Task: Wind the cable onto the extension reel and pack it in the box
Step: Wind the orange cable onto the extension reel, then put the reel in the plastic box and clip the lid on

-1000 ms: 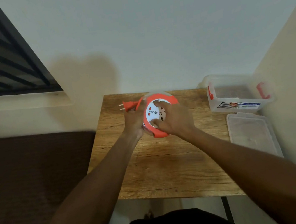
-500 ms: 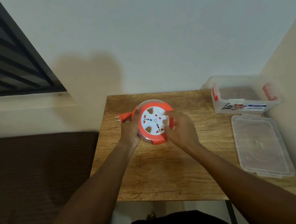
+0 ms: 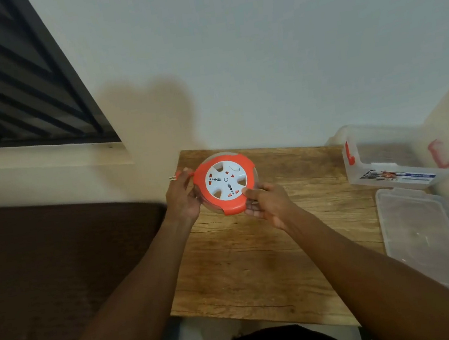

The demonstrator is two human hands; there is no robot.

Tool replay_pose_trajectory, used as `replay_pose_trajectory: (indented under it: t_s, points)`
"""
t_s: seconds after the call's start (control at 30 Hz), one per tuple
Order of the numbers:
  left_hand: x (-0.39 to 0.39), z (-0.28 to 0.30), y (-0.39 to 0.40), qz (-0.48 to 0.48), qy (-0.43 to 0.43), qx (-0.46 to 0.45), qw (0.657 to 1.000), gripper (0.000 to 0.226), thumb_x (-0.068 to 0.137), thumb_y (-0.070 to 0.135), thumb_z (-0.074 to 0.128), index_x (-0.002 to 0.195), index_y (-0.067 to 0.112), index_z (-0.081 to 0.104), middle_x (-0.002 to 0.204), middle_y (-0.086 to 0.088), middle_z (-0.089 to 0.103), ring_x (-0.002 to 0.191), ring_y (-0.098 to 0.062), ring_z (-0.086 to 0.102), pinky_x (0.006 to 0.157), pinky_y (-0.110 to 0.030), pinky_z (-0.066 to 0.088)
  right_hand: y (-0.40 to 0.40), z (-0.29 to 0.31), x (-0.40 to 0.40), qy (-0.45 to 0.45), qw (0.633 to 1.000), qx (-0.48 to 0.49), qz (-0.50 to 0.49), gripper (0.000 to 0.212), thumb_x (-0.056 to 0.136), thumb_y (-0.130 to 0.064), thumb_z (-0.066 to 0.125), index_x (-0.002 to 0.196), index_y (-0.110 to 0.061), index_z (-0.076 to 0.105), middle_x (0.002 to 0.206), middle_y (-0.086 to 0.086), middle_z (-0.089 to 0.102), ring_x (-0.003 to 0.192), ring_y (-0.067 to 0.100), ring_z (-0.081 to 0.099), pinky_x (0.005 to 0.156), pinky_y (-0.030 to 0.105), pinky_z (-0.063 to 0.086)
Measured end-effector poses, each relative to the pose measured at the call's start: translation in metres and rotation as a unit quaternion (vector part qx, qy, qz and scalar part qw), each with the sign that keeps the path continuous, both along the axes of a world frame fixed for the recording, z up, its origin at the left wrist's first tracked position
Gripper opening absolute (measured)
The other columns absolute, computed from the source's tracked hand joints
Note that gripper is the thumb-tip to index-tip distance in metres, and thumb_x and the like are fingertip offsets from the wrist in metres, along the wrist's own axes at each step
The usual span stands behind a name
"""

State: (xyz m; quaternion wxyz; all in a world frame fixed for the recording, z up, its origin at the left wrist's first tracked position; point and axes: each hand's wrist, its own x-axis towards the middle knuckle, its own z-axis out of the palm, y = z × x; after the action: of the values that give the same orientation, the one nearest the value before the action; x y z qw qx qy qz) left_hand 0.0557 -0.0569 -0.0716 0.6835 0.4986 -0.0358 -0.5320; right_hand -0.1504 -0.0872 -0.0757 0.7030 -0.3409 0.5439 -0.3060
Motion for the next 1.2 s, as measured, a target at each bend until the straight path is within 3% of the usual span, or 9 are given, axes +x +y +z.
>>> replay_pose_trajectory:
  t_s: [0.13, 0.23, 0.37, 0.5, 0.57, 0.67, 0.8, 1.03, 1.2]
  points:
    - [0.014, -0.017, 0.012, -0.005, 0.002, 0.042, 0.999, 0.009, 0.087, 0.010, 0.074, 0.089, 0.016, 0.067, 0.093, -0.002, 0.072, 0.092, -0.026, 0.066, 0.080, -0.041, 0.054, -0.002, -0.022, 0.019, 0.034, 0.999, 0.016, 0.004, 0.020, 0.087, -0.009, 0.074, 0.105, -0.010, 0.067, 0.062, 0.004, 0.072, 0.048, 0.013, 0.065, 0.051, 0.030, 0.057]
    - [0.019, -0.027, 0.015, -0.017, -0.002, 0.102, 0.995, 0.004, 0.095, 0.009, 0.068, 0.092, 0.010, 0.070, 0.082, -0.003, 0.077, 0.085, -0.022, 0.070, 0.085, -0.045, 0.058, 0.000, -0.041, 0.031, 0.065, 0.997, 0.029, -0.002, 0.020, 0.085, -0.008, 0.075, 0.104, -0.010, 0.068, 0.077, 0.010, 0.074, 0.055, 0.018, 0.065, 0.047, 0.029, 0.055]
    - [0.026, -0.038, 0.019, -0.077, -0.051, 0.107, 0.990, 0.013, 0.101, -0.002, 0.055, 0.094, 0.005, 0.063, 0.084, -0.012, 0.068, 0.062, -0.016, 0.069, 0.054, -0.033, 0.060, 0.005, -0.060, 0.041, 0.083, 0.995, 0.047, -0.033, 0.022, 0.087, -0.008, 0.074, 0.108, -0.006, 0.067, 0.085, 0.012, 0.069, 0.063, 0.021, 0.064, 0.045, 0.027, 0.054]
    - [0.041, -0.047, 0.023, -0.106, -0.074, 0.137, 0.982, 0.008, 0.098, -0.001, 0.063, 0.101, 0.007, 0.066, 0.092, -0.011, 0.070, 0.077, -0.020, 0.070, 0.072, -0.041, 0.058, 0.003, -0.069, 0.046, 0.100, 0.993, 0.034, -0.050, 0.026, 0.086, -0.006, 0.074, 0.111, -0.004, 0.066, 0.094, 0.018, 0.070, 0.067, 0.023, 0.065, 0.053, 0.033, 0.057]
    - [0.051, -0.053, 0.030, -0.135, -0.120, 0.163, 0.970, 0.010, 0.094, -0.005, 0.064, 0.093, 0.004, 0.068, 0.082, -0.012, 0.068, 0.064, -0.017, 0.067, 0.063, -0.033, 0.059, 0.002, -0.070, 0.048, 0.115, 0.992, 0.011, -0.051, 0.027, 0.085, -0.007, 0.076, 0.111, -0.008, 0.068, 0.100, 0.018, 0.072, 0.070, 0.023, 0.066, 0.058, 0.036, 0.059]
    - [0.059, -0.060, 0.038, -0.174, -0.328, 0.213, 0.904, 0.012, 0.084, -0.007, 0.067, 0.082, 0.005, 0.071, 0.076, -0.012, 0.067, 0.066, -0.023, 0.060, 0.062, -0.029, 0.049, 0.004, -0.071, 0.053, 0.163, 0.984, -0.045, -0.052, 0.031, 0.081, -0.007, 0.078, 0.111, -0.011, 0.070, 0.097, 0.011, 0.073, 0.071, 0.023, 0.069, 0.065, 0.043, 0.062]
    - [0.061, -0.070, 0.043, -0.244, -0.554, 0.236, 0.760, 0.031, 0.091, 0.014, 0.068, 0.121, 0.005, 0.070, 0.119, -0.017, 0.068, 0.110, -0.035, 0.064, 0.099, -0.043, 0.054, 0.013, -0.074, 0.054, 0.189, 0.977, -0.064, -0.070, 0.028, 0.077, -0.010, 0.082, 0.104, -0.011, 0.072, 0.092, 0.008, 0.073, 0.072, 0.024, 0.072, 0.063, 0.042, 0.063]
    - [0.039, -0.082, 0.063, -0.217, -0.613, 0.267, 0.711, 0.077, 0.085, 0.013, 0.070, 0.153, 0.007, 0.034, 0.146, -0.027, 0.039, 0.133, -0.046, 0.044, 0.112, -0.054, 0.042, 0.035, -0.074, 0.032, 0.213, 0.973, -0.084, 0.007, 0.018, 0.073, -0.016, 0.081, 0.089, -0.016, 0.073, 0.084, 0.006, 0.074, 0.075, 0.023, 0.070, 0.074, 0.047, 0.061]
    - [0.000, -0.083, 0.084, -0.191, -0.698, 0.136, 0.676, 0.068, 0.078, 0.016, 0.059, 0.141, -0.010, 0.052, 0.142, -0.036, 0.050, 0.131, -0.056, 0.045, 0.113, -0.060, 0.038, 0.072, -0.071, -0.029, 0.148, 0.987, -0.027, -0.054, 0.033, 0.082, -0.003, 0.073, 0.109, -0.020, 0.067, 0.101, 0.008, 0.068, 0.087, 0.025, 0.071, 0.077, 0.045, 0.061]
